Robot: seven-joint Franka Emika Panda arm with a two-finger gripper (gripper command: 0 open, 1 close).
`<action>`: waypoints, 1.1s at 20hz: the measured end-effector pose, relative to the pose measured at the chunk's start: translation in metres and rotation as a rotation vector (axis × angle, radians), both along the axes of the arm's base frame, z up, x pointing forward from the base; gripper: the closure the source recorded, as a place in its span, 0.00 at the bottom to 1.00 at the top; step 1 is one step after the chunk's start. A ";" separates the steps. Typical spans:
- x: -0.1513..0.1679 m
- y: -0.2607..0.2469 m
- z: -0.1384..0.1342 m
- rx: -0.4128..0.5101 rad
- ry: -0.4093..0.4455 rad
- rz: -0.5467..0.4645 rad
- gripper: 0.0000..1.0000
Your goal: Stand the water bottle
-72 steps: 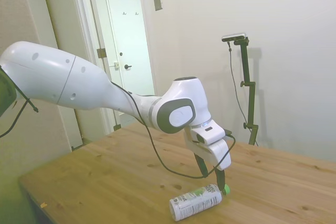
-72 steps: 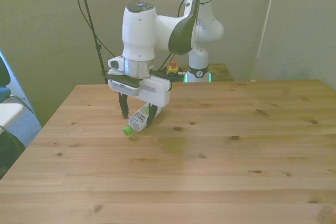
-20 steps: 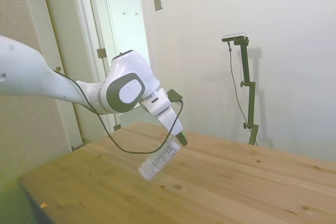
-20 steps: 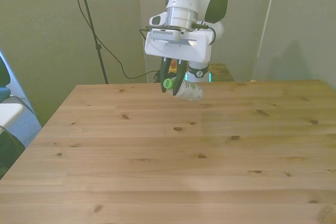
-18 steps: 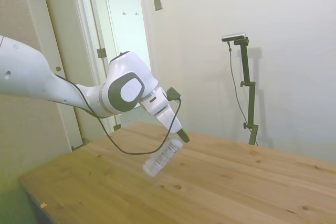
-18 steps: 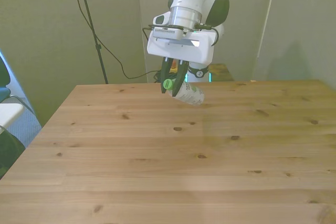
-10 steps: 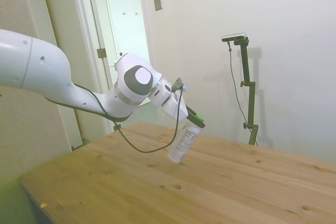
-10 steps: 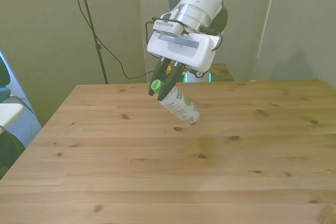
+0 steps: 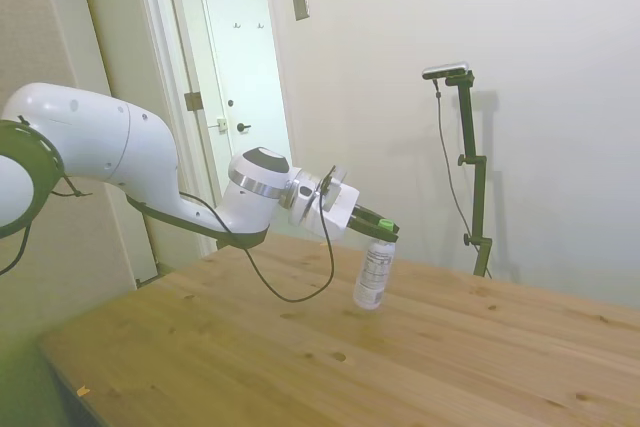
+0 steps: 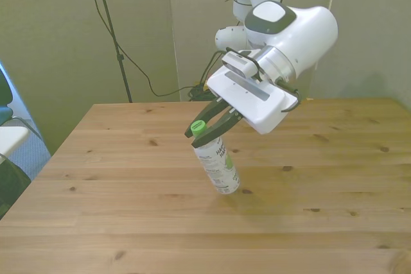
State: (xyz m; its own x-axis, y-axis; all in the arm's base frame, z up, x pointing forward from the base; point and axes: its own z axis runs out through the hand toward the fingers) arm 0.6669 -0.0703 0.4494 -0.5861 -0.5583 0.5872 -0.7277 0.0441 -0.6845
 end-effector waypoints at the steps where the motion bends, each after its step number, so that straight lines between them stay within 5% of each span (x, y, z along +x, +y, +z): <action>1: 0.002 0.002 -0.003 -0.011 -0.002 -0.014 1.00; 15: 0.017 0.003 -0.020 -0.059 0.024 -0.046 1.00; 16: 0.018 0.003 -0.021 -0.060 0.026 -0.045 0.00; 22: 0.018 0.005 -0.027 -0.065 0.038 -0.054 0.00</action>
State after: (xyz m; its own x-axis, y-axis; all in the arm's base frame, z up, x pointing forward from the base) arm 0.6846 -0.0654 0.4229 -0.5913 -0.4862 0.6434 -0.7507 0.0406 -0.6593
